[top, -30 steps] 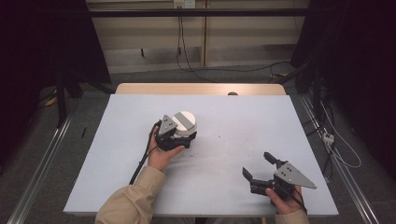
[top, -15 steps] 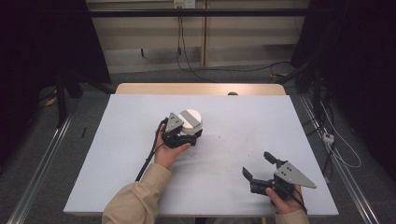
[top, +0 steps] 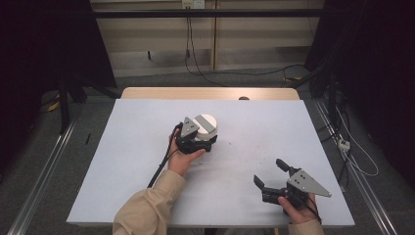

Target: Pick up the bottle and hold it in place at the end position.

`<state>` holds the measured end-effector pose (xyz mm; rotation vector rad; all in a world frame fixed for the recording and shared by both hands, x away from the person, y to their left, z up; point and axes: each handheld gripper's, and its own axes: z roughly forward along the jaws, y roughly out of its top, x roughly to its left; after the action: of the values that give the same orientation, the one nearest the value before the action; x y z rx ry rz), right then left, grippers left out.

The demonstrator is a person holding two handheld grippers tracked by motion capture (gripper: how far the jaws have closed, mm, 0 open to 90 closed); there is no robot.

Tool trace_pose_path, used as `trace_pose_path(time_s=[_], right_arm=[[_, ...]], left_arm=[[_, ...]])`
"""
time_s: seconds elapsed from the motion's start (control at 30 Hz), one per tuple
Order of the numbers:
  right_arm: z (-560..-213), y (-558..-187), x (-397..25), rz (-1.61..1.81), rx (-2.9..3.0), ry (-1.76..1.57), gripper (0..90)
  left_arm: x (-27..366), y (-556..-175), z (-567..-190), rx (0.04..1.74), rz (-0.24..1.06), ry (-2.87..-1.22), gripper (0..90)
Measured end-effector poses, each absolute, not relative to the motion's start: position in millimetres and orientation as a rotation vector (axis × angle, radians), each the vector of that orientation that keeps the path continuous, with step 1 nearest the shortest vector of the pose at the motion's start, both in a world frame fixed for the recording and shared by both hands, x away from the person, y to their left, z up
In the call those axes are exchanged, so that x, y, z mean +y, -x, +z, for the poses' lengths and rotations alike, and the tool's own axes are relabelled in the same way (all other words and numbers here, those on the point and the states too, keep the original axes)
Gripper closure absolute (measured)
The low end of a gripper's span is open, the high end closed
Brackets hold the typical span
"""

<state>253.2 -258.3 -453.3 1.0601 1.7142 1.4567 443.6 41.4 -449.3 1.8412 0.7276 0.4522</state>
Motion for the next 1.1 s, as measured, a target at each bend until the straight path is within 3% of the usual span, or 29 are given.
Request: trace_pose_path(time_s=[1.1], right_arm=[[-452.7, -256.0, -257.7, 1.449, 1.725, -1.056, 4.7]], left_arm=[[26.1, -445.9, -458.4, 0.711, 0.465, -1.82, 18.6]])
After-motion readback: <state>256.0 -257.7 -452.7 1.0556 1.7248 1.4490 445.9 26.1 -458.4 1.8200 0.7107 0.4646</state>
